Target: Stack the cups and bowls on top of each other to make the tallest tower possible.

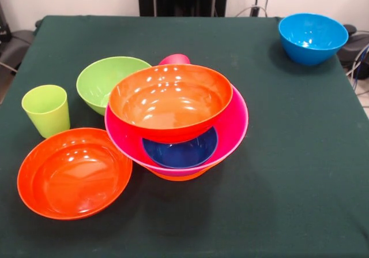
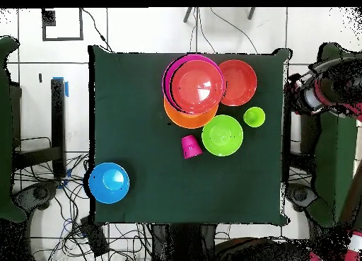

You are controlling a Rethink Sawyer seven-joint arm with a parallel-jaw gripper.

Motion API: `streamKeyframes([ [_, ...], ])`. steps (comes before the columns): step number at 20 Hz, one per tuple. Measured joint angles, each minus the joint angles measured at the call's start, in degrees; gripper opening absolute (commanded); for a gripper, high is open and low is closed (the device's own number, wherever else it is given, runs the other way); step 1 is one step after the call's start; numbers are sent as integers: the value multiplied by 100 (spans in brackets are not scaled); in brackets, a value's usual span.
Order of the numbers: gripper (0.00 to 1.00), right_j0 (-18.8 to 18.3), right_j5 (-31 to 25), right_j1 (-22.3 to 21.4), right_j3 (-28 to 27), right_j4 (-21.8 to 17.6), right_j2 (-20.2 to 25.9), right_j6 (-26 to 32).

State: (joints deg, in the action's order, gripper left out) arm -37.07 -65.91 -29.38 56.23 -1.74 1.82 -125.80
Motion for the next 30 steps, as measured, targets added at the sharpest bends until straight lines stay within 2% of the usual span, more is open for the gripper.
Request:
streamKeyframes([
  [5, 100, -254, -1, 64, 204, 97, 301, 0],
  [18, 100, -570, 1, 266, 479, 403, 970, 0],
  [30, 100, -906, 4, 268, 1289, 659, 1514, 0],
])
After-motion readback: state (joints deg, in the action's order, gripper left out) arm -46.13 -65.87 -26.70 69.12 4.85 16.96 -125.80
